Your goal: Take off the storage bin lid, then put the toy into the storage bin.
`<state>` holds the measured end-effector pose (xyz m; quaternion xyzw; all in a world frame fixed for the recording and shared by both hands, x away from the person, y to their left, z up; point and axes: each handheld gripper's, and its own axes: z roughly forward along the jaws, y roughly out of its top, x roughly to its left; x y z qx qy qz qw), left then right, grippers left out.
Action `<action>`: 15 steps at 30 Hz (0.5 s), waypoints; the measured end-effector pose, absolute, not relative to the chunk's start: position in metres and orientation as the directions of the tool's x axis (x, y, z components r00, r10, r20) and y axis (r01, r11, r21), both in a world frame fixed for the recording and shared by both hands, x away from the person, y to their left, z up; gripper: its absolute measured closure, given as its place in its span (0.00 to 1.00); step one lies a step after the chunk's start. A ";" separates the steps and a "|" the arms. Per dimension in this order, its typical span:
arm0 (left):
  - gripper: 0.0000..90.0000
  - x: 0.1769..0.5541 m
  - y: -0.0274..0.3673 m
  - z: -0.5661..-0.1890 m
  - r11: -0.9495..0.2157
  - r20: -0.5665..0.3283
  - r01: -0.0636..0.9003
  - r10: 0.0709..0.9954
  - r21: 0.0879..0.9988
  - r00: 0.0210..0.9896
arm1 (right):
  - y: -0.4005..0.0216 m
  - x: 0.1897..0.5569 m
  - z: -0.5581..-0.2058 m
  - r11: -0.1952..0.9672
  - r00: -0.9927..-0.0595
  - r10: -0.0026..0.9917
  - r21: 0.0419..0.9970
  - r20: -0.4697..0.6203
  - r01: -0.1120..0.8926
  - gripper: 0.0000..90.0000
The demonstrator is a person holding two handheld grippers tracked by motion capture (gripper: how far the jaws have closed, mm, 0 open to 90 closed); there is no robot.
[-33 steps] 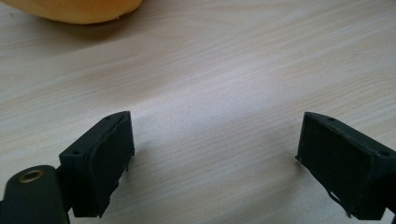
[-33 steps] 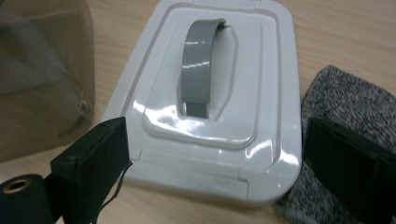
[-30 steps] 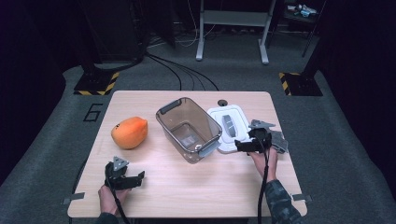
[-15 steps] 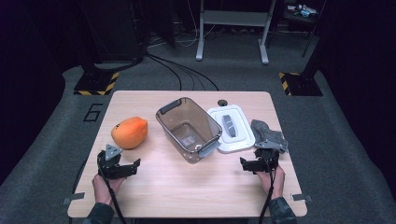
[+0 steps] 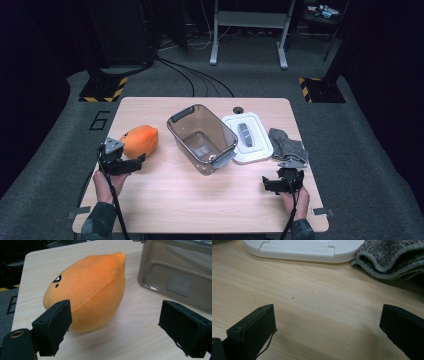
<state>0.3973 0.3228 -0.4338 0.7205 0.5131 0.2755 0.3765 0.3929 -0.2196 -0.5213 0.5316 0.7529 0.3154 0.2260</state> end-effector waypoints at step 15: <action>0.12 0.429 0.331 -0.430 -0.159 -0.010 0.556 0.957 0.816 0.289 | -0.224 0.389 -0.530 0.235 -0.338 0.941 0.717 0.001 0.656 0.00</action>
